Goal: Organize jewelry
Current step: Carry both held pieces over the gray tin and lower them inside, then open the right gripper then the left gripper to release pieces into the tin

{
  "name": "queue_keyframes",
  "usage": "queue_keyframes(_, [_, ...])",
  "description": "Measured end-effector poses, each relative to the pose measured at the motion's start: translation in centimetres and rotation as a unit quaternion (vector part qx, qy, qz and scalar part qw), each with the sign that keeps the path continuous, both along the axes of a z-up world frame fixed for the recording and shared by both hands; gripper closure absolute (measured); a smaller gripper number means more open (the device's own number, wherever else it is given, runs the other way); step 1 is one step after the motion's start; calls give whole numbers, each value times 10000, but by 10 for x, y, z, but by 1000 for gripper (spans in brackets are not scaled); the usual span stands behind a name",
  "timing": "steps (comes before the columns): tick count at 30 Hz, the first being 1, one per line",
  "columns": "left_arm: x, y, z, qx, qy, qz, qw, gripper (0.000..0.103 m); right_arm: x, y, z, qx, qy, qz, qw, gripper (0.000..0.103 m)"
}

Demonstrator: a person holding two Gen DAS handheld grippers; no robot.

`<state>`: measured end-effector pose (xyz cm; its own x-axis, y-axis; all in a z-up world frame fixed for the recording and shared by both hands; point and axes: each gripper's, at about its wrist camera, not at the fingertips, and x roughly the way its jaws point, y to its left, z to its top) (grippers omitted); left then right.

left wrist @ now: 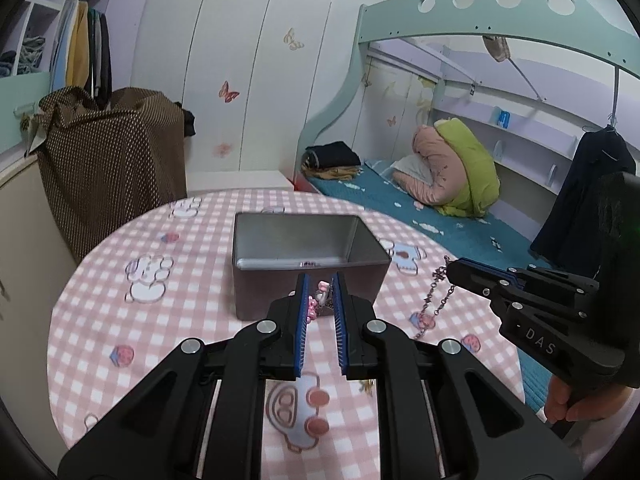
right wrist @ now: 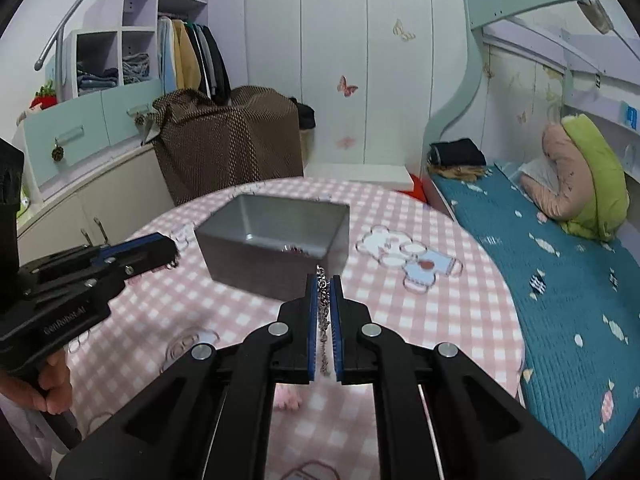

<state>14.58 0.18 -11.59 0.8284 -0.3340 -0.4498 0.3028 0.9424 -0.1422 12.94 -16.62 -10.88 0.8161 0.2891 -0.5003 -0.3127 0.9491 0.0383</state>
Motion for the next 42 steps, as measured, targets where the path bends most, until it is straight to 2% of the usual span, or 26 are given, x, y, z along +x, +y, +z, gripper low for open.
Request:
queue_keyframes(16, [49, -10, 16, 49, -249, 0, 9997, 91, 46, 12, 24, 280, -384, 272, 9985, 97])
queue_keyframes(25, [77, -9, 7, 71, -111, 119, 9998, 91, 70, 11, 22, 488, -331, 405, 9974, 97])
queue_keyframes(28, [86, -8, 2, 47, -36, 159, 9999, 91, 74, 13, 22, 413, -336, 433, 9976, 97])
queue_keyframes(36, [100, -8, -10, 44, 85, 253, 9996, 91, 82, 9, 33, 530, -518, 558, 9957, 97])
queue_keyframes(42, [109, -9, -19, 37, 190, 282, 9994, 91, 95, 11, 14, 478, -215, 586, 9969, 97])
